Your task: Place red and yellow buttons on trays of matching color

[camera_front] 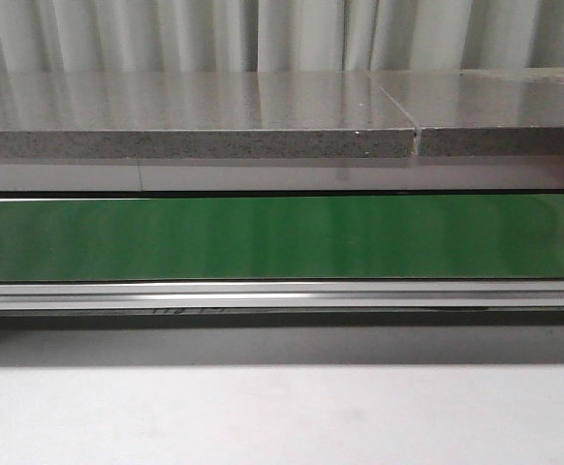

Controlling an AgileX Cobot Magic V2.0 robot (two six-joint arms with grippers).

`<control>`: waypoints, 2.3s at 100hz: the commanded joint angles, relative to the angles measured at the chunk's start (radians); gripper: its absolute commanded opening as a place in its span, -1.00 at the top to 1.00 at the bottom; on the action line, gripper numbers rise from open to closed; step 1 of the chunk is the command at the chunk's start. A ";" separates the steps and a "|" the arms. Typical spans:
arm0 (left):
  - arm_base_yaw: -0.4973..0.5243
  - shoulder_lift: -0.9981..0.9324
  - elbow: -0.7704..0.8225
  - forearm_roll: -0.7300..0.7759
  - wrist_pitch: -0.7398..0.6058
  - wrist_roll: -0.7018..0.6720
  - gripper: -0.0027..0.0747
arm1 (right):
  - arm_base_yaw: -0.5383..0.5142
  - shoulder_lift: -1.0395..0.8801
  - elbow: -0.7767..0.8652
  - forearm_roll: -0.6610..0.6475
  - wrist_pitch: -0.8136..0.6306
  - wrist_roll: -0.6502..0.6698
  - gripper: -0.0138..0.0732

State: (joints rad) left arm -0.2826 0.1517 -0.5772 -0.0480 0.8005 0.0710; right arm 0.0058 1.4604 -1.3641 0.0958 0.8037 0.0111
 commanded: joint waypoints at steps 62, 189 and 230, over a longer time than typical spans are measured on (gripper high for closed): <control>-0.007 0.012 -0.025 -0.014 -0.081 -0.011 0.99 | 0.001 -0.232 0.155 0.008 -0.263 -0.019 0.83; -0.007 0.012 -0.025 -0.014 -0.081 -0.011 0.99 | 0.001 -0.744 0.830 0.030 -0.771 -0.019 0.83; -0.007 0.012 -0.025 -0.014 -0.081 -0.011 0.99 | 0.001 -0.989 1.088 -0.123 -0.928 0.101 0.83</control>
State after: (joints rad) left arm -0.2826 0.1517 -0.5772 -0.0480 0.8005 0.0710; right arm 0.0058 0.5107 -0.2912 0.0244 0.0000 0.0843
